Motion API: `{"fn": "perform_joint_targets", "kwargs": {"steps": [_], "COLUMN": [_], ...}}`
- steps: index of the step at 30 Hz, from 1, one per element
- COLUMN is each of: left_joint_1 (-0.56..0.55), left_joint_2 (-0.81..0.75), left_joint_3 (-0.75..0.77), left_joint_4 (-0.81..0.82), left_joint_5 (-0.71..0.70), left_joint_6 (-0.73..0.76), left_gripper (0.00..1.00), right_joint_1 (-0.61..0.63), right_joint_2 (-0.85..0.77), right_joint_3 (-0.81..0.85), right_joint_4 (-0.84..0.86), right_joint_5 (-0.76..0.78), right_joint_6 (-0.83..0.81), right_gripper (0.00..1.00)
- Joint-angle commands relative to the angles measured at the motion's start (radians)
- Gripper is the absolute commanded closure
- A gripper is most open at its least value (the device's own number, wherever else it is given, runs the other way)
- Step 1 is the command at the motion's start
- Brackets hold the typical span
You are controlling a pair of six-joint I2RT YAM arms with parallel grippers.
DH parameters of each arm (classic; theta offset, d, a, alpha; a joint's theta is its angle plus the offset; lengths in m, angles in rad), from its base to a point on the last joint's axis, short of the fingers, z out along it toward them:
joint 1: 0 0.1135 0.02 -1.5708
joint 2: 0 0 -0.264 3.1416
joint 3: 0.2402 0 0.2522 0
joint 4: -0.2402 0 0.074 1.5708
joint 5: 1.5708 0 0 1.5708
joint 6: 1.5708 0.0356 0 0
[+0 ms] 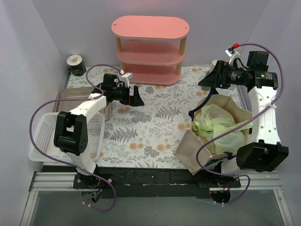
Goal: Untie the knot of the grocery bags and take out the mixed food
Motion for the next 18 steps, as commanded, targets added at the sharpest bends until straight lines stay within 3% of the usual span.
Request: {"fn": "perform_joint_targets", "kwargs": {"steps": [1, 2, 7, 10, 13, 18], "left_joint_1": [-0.024, -0.024, -0.022, -0.024, -0.025, -0.039], "left_joint_2": [-0.05, -0.041, -0.047, -0.059, -0.073, -0.079], "left_joint_3": [0.049, 0.052, 0.051, 0.04, 0.029, 0.012], "left_joint_4": [0.022, 0.022, 0.022, 0.016, 0.011, 0.004], "left_joint_5": [0.08, 0.08, 0.072, 0.069, 0.059, 0.049], "left_joint_6": [0.012, 0.006, 0.009, 0.017, 0.025, 0.037], "left_gripper": [0.02, 0.02, 0.02, 0.02, 0.02, 0.02], "right_joint_1": [0.0, 0.002, 0.041, 0.064, 0.081, 0.083], "right_joint_2": [-0.049, -0.053, -0.011, 0.006, -0.014, -0.096], "right_joint_3": [-0.023, -0.055, -0.092, -0.078, -0.059, -0.072], "right_joint_4": [0.283, 0.358, 0.392, 0.371, 0.337, 0.328], "right_joint_5": [0.036, 0.031, 0.065, 0.055, 0.164, 0.203], "right_joint_6": [0.095, 0.134, 0.166, 0.139, 0.116, 0.14], "right_gripper": [0.02, 0.02, 0.02, 0.02, 0.02, 0.02]}}
